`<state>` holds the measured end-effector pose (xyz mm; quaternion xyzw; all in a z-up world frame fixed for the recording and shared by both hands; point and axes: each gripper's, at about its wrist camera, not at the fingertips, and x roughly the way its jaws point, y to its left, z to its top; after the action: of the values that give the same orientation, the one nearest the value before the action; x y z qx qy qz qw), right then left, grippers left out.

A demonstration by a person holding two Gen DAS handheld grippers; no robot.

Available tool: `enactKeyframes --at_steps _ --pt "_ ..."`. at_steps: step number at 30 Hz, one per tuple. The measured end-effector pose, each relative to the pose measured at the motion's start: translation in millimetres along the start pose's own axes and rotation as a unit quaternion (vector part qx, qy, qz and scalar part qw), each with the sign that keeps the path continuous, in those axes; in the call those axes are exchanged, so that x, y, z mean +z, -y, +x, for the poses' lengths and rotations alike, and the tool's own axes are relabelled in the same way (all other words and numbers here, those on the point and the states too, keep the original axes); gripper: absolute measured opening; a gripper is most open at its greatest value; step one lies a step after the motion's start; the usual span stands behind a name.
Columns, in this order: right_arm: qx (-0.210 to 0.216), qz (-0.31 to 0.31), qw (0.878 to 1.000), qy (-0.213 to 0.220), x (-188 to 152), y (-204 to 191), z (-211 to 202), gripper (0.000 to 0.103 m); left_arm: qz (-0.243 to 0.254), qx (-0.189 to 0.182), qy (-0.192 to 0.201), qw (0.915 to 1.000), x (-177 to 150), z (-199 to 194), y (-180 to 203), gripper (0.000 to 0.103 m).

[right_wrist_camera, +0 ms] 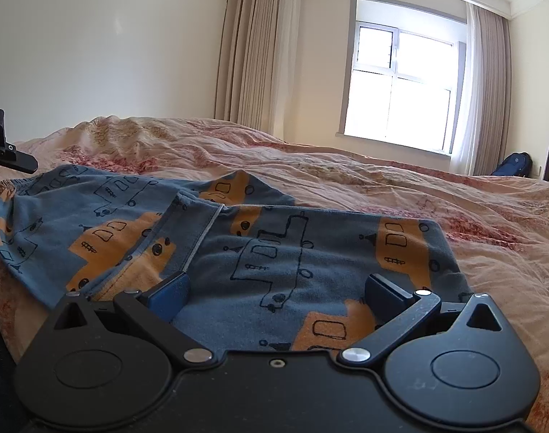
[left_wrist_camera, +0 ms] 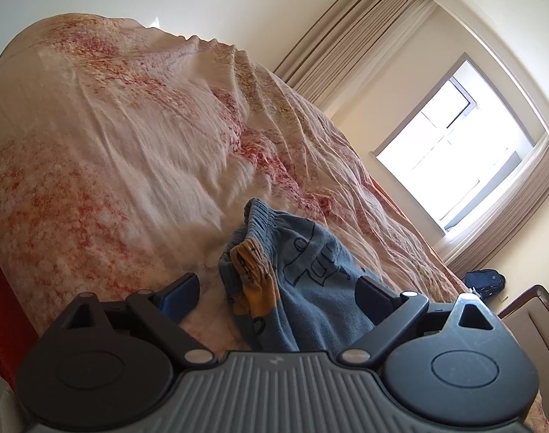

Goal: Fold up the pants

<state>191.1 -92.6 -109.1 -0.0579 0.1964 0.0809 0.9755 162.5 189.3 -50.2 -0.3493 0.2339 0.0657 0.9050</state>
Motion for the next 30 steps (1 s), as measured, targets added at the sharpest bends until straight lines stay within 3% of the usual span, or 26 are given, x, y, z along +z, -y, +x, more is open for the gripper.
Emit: enactKeyframes --at_steps 6,11,14,16,21,30 --pt "0.0 0.0 1.0 0.0 0 0 0 0.103 0.003 0.015 -0.006 0.9999 -1 0 0 0.092" --pt "0.0 0.0 1.0 0.0 0 0 0 0.103 -0.002 0.037 -0.011 0.9993 1 2 -2 0.079" --pt "0.0 0.0 1.0 0.0 -1 0 0 0.103 -0.005 0.051 -0.011 0.9986 4 1 -1 0.068" --pt "0.0 0.001 1.0 0.0 -1 0 0 0.103 -0.013 0.053 -0.008 0.9985 6 0 -2 0.043" --pt "0.001 0.002 1.0 -0.002 0 1 0 0.103 -0.032 0.037 -0.001 0.9988 9 -4 -4 0.023" --pt "0.021 -0.014 1.0 -0.005 16 11 -4 0.103 0.054 0.017 0.045 0.9974 17 -29 45 0.018"
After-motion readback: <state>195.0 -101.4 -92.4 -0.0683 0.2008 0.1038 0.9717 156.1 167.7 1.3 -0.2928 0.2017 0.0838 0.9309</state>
